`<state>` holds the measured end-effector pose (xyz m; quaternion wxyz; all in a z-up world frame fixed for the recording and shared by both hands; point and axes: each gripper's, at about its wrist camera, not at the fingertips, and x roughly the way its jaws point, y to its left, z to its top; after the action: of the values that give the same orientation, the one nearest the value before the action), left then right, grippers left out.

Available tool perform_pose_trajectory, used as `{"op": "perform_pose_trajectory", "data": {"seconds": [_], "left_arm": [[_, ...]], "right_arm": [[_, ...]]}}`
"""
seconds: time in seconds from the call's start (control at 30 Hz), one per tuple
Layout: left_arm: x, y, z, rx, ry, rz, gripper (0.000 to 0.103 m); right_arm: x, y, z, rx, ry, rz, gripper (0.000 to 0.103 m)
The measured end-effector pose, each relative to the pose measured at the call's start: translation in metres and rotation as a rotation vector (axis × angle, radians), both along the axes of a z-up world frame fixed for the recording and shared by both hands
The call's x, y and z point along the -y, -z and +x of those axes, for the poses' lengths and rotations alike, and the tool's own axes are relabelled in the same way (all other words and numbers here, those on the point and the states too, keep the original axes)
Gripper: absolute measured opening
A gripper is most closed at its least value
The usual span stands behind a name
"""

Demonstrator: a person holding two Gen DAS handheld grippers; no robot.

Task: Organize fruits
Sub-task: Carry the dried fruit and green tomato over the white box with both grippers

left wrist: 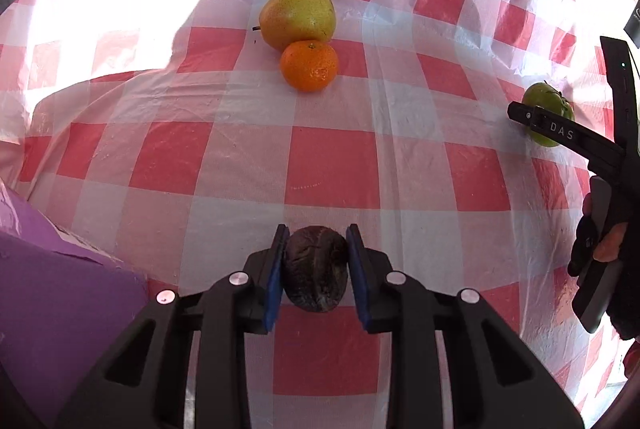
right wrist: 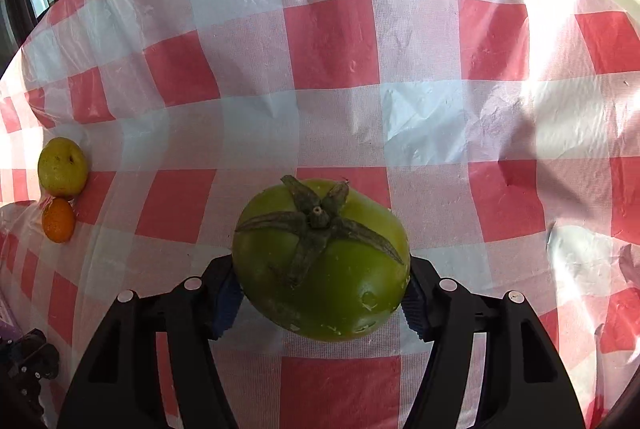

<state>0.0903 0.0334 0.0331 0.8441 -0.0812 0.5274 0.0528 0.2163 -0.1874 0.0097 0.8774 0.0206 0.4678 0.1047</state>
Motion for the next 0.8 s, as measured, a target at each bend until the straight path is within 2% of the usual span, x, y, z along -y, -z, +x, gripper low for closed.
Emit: {"op": "perform_pose_trajectory", "data": {"seconds": [0.2,0.37,0.53,0.8], "left_arm": [[0.031,-0.006,-0.05,-0.003,0.108,-0.059,0.028],[0.053,0.006,-0.062,-0.047,0.203,-0.122,0.028],[0.055,0.0,-0.073,-0.038,0.274,-0.162,0.028],[0.045,-0.035,-0.091,0.03,0.346,-0.207,0.028]], "right_arm": [[0.014,-0.008,-0.099,-0.085,0.002,0.086,0.063],[0.019,-0.015,-0.167,-0.173,0.029,0.165,0.063],[0.018,-0.018,-0.207,-0.202,0.06,0.155,0.063],[0.014,-0.031,-0.238,-0.2,0.176,0.171,0.063]]}}
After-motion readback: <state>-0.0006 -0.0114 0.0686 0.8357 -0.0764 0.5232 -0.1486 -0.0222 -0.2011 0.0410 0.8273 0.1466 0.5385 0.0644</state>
